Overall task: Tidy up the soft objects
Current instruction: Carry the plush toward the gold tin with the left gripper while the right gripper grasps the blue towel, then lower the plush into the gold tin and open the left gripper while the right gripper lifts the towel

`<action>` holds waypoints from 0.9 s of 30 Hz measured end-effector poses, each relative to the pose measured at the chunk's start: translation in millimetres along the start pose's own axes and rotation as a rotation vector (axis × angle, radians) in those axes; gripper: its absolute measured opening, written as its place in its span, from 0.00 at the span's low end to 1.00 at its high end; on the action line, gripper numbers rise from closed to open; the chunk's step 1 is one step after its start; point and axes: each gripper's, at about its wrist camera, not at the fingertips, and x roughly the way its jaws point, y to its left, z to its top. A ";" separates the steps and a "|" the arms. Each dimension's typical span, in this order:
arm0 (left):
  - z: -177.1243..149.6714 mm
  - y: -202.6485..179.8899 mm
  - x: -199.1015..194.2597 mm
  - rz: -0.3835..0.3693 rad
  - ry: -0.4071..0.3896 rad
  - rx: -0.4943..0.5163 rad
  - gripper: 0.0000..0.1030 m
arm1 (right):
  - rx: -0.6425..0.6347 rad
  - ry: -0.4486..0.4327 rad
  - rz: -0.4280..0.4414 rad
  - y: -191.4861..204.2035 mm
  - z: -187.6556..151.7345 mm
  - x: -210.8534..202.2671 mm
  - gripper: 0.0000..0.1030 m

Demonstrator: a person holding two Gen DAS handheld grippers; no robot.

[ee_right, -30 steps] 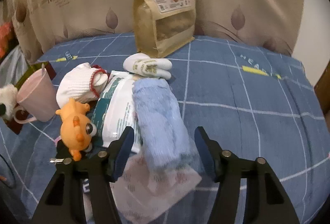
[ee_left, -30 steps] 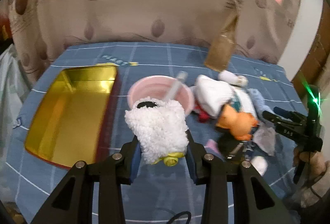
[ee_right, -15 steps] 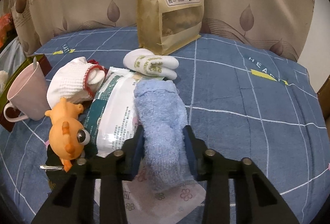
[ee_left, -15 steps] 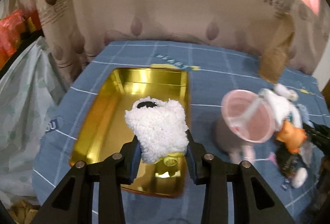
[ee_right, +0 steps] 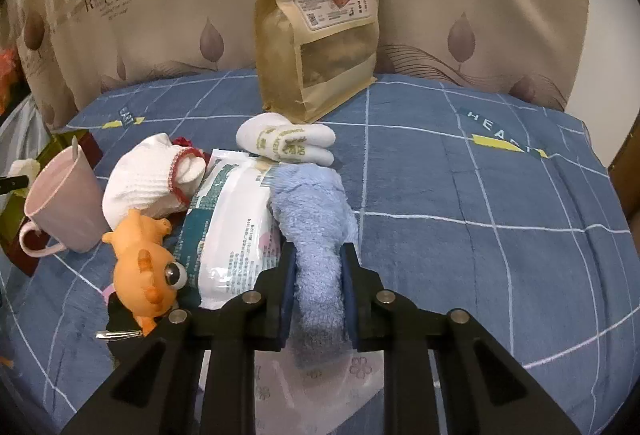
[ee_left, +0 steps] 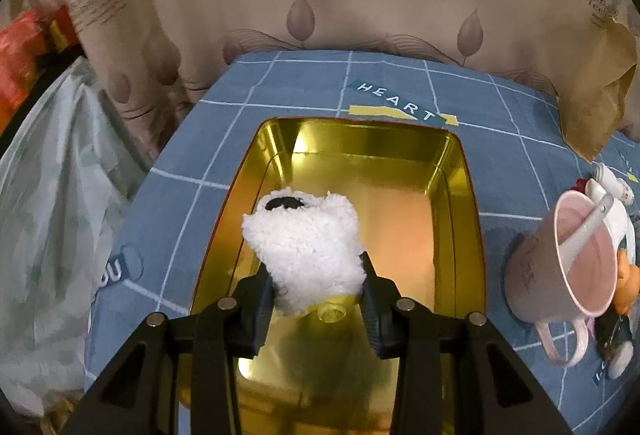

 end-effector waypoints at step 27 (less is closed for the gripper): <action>37.5 3.1 66.3 0.043 0.105 0.022 0.49 | 0.050 -0.058 -0.011 -2.6 -1.8 -34.4 0.16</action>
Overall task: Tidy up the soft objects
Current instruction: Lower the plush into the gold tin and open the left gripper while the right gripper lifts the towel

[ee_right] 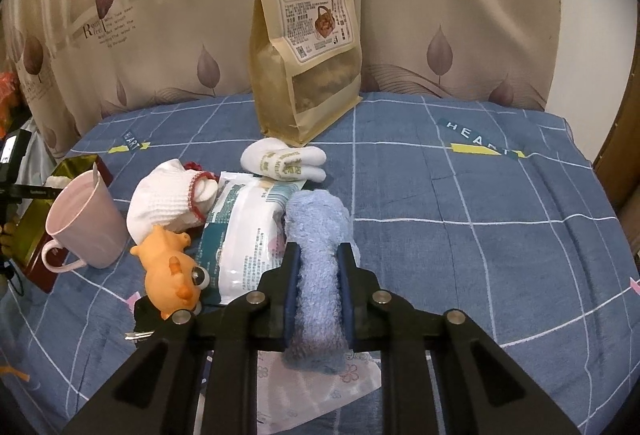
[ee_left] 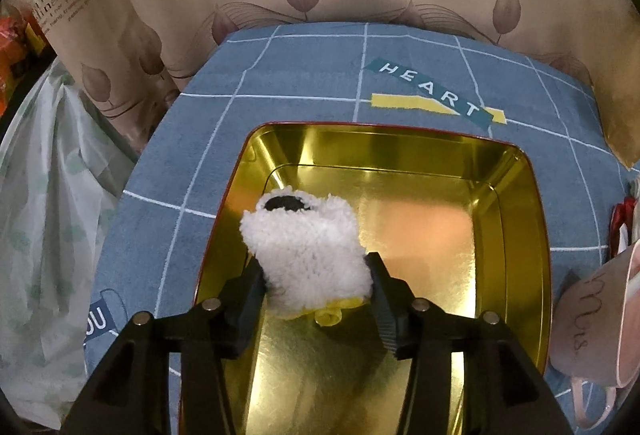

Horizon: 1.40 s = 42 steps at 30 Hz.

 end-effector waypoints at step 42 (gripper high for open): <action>-98.2 15.3 -118.7 -0.021 -0.189 -0.189 0.55 | -0.062 0.011 -0.025 26.8 18.9 -6.7 0.14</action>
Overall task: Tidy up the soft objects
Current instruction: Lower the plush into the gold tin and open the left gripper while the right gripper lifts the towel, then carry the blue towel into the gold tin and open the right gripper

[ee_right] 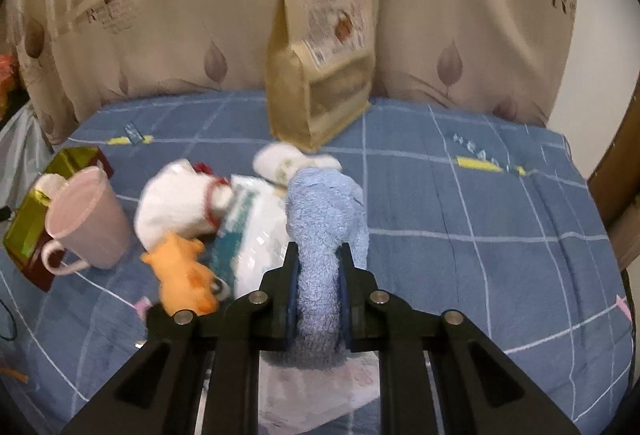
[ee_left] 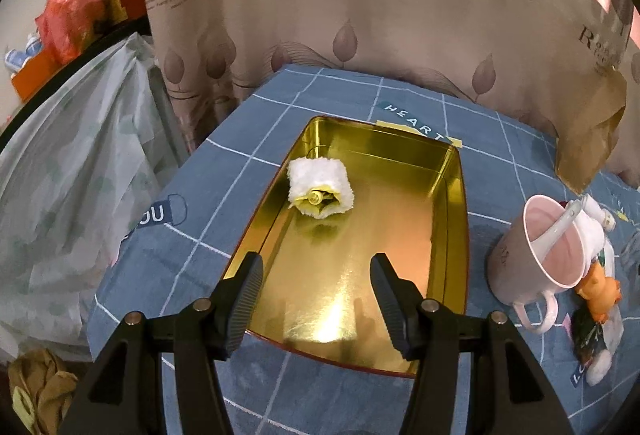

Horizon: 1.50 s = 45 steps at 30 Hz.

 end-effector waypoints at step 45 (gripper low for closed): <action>-9.0 49.3 8.5 0.012 0.002 -0.133 0.55 | -0.294 0.118 0.503 354.1 77.6 107.6 0.15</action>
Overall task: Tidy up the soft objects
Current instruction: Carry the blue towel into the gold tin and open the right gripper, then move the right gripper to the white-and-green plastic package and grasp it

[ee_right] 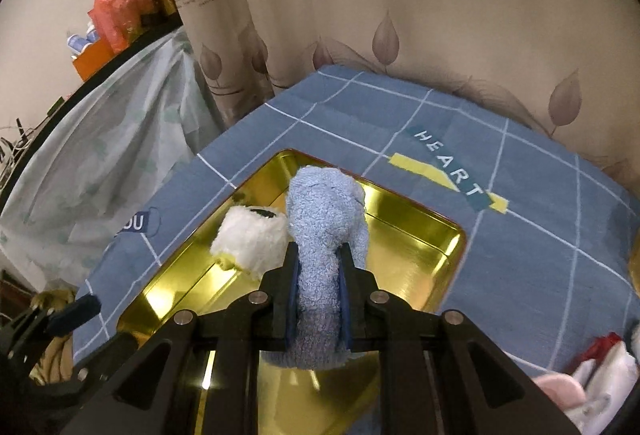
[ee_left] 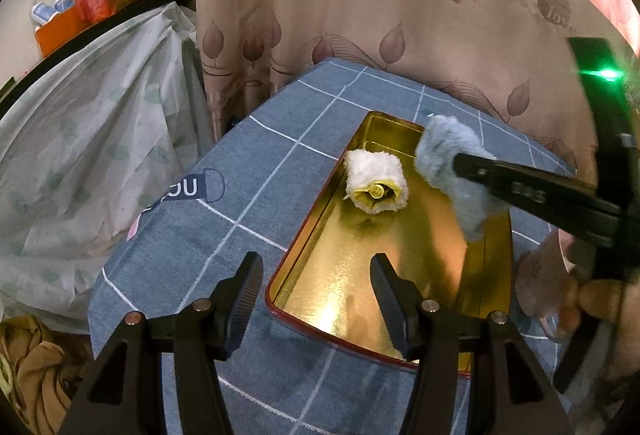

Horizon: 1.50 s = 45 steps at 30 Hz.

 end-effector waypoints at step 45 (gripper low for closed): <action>-6.7 -27.3 -9.4 0.026 -0.040 0.092 0.55 | 0.337 -0.043 -0.393 -240.3 -199.4 -219.7 0.61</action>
